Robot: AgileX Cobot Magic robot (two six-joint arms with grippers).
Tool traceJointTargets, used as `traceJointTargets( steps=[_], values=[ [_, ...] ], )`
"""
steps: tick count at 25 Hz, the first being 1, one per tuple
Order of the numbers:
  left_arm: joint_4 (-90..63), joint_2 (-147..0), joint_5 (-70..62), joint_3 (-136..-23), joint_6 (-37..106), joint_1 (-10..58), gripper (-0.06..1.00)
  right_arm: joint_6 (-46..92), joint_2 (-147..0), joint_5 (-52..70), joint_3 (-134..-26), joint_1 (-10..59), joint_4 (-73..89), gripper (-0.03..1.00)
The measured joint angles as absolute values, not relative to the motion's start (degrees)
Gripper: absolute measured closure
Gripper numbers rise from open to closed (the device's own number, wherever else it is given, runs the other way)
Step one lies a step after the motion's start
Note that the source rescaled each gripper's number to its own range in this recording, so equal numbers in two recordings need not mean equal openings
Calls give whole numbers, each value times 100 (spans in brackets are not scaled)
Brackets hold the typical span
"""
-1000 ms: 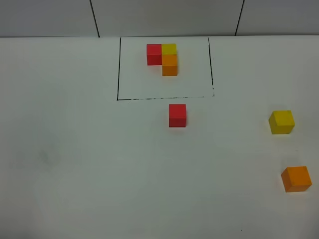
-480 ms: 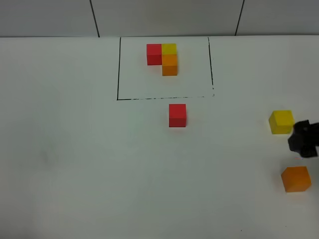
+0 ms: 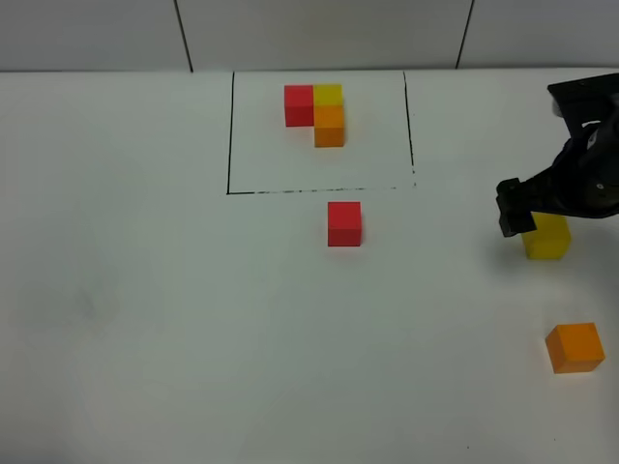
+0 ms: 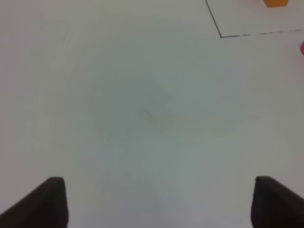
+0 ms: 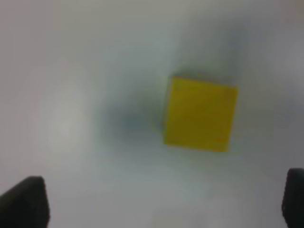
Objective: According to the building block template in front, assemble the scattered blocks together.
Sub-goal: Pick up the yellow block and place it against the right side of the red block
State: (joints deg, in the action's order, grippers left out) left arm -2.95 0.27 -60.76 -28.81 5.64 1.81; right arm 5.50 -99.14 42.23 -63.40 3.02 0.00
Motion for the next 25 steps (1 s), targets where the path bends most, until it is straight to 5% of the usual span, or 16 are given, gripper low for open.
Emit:
traceJointTargets(
  steps=[25],
  values=[
    [-295,27,-6076,-2881,564,181,23,521,-11042,3823,-6583,-183,134,3]
  ],
)
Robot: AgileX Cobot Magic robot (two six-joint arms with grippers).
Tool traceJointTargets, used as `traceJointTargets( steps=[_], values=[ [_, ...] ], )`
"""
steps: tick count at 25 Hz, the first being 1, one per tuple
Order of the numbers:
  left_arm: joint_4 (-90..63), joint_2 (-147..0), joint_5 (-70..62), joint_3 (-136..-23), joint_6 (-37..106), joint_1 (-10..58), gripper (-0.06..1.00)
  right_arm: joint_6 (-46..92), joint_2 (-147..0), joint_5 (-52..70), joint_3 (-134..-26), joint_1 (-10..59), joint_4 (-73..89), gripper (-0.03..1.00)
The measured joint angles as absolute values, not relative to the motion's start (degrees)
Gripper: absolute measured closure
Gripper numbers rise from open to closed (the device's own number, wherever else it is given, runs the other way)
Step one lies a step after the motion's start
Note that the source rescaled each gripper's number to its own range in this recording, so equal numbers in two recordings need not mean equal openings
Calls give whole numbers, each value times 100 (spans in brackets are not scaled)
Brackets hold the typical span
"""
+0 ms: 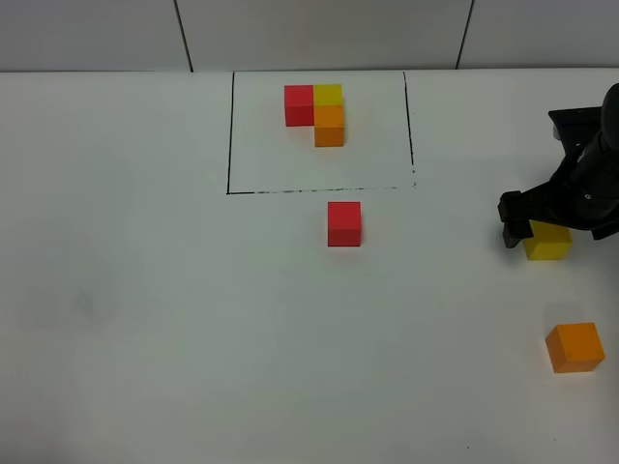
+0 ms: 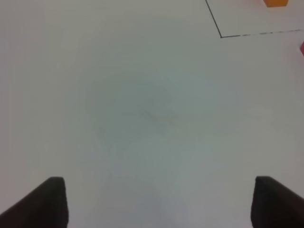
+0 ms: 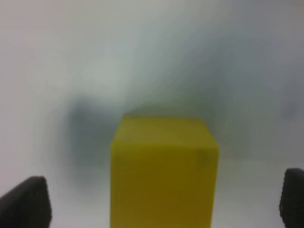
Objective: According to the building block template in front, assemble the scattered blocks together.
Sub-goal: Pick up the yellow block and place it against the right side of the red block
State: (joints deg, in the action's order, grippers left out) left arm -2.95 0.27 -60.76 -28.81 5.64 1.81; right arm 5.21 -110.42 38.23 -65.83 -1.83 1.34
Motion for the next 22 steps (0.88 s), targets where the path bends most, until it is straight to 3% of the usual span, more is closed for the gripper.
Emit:
traceJointTargets(
  steps=[10,14,18,21,22],
  values=[
    [-295,27,-6076,-2881,564,181,23,527,-11265,3803,-6588,-183,138,8],
    [-295,27,-6076,-2881,564,181,23,527,-11363,3797,-6588,-183,138,19],
    [-295,27,-6076,-2881,564,181,23,527,-11451,3790,-6588,-183,138,44],
    [-295,27,-6076,-2881,564,181,23,527,-11464,3790,-6588,-183,138,78],
    [-295,27,-6076,-2881,564,181,23,527,-11464,3790,-6588,-183,138,93]
  ],
)
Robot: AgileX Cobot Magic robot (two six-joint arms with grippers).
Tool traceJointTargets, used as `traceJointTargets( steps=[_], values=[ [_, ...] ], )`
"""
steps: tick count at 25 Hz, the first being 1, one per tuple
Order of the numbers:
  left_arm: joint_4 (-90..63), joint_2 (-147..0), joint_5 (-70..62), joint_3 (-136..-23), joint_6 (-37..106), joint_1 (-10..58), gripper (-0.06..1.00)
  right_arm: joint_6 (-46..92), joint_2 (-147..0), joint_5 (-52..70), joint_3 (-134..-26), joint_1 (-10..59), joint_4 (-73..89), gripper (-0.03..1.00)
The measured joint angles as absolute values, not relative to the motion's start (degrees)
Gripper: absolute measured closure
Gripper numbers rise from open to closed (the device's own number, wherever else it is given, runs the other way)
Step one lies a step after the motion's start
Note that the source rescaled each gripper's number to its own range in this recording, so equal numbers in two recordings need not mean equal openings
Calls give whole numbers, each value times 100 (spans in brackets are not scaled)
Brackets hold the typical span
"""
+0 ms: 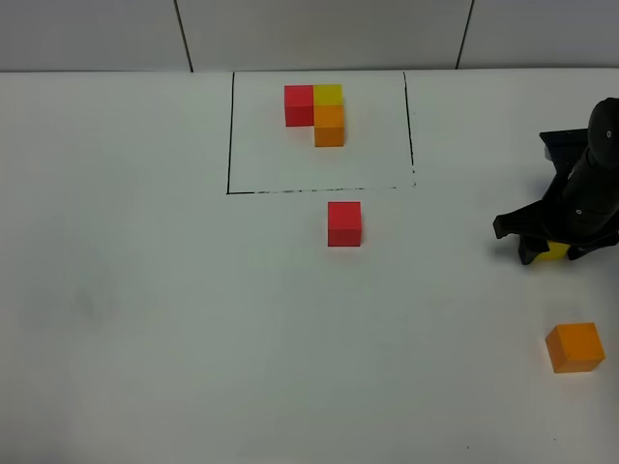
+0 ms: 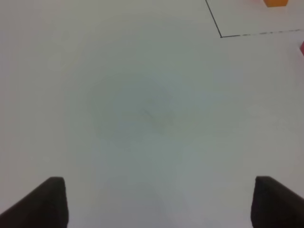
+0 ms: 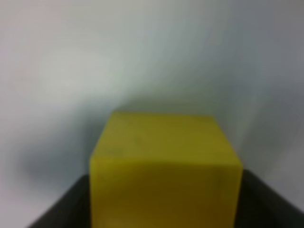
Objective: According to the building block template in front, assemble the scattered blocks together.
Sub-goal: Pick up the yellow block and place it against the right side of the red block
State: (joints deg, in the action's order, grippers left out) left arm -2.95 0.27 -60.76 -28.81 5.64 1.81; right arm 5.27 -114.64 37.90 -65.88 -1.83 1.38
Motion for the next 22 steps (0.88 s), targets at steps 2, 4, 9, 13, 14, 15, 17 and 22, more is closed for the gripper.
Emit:
traceJointTargets(
  steps=[2,4,9,13,14,15,17,22],
  values=[
    [-295,27,-6076,-2881,564,181,23,521,-11464,3790,-6588,-183,140,97],
    [-295,27,-6076,-2881,564,181,23,516,-11464,3790,-6588,-183,140,97],
    [-295,27,-6076,-2881,564,181,23,511,-11464,3773,-6588,-105,113,97],
    [-295,27,-6076,-2881,564,181,23,751,-11421,3915,-6759,55,37,97],
    [-295,27,-6076,-2881,564,181,23,1005,-11390,4037,-6859,134,0,97],
    [-295,27,-6076,-2881,564,181,23,1375,-11360,4184,-6979,233,-97,97],
    [-295,27,-6076,-2881,564,181,23,2294,-11313,4491,-7198,477,-229,97],
    [-295,27,-6076,-2881,564,181,23,4882,-11387,5215,-7655,1297,-460,97]
  ],
)
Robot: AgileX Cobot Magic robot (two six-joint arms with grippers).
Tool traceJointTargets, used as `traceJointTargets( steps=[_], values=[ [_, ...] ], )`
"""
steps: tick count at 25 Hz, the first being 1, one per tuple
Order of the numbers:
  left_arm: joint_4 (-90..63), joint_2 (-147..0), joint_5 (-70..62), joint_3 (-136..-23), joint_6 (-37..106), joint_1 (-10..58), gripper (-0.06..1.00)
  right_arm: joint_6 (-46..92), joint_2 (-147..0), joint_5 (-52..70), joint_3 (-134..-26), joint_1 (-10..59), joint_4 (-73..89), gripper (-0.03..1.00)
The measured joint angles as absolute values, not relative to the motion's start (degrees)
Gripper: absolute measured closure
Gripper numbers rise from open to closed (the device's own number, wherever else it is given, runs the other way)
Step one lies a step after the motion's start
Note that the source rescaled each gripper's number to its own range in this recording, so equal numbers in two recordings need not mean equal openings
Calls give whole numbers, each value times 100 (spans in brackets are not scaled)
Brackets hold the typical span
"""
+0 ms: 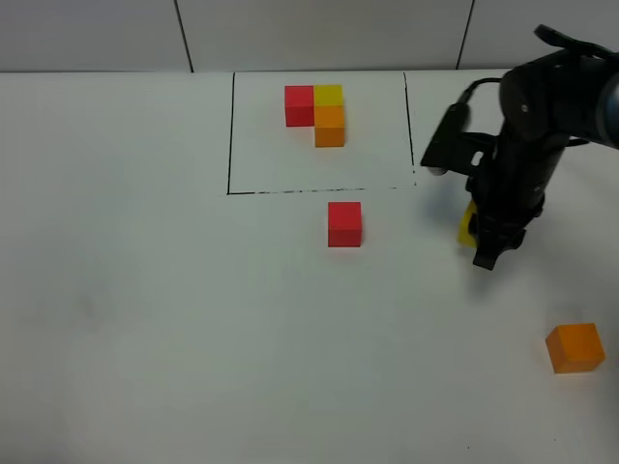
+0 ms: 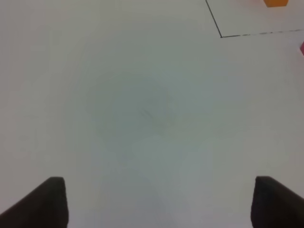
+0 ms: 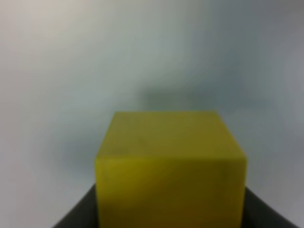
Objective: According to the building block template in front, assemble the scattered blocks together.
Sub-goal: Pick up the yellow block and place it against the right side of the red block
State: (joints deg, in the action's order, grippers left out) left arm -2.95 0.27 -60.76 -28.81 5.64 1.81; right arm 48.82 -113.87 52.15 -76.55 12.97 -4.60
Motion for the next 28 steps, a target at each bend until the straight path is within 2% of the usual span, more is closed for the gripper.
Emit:
traceJointTargets(
  steps=[7,13,28],
  values=[
    [-295,27,-6076,-2881,564,181,23,6074,-12474,6065,-9102,1950,-774,97],
    [-295,27,-6076,-2881,564,181,23,6262,-13065,6267,-10130,2092,-707,97],
    [-295,27,-6076,-2881,569,181,23,6267,-13245,6198,-10214,2111,-197,97]
  ],
)
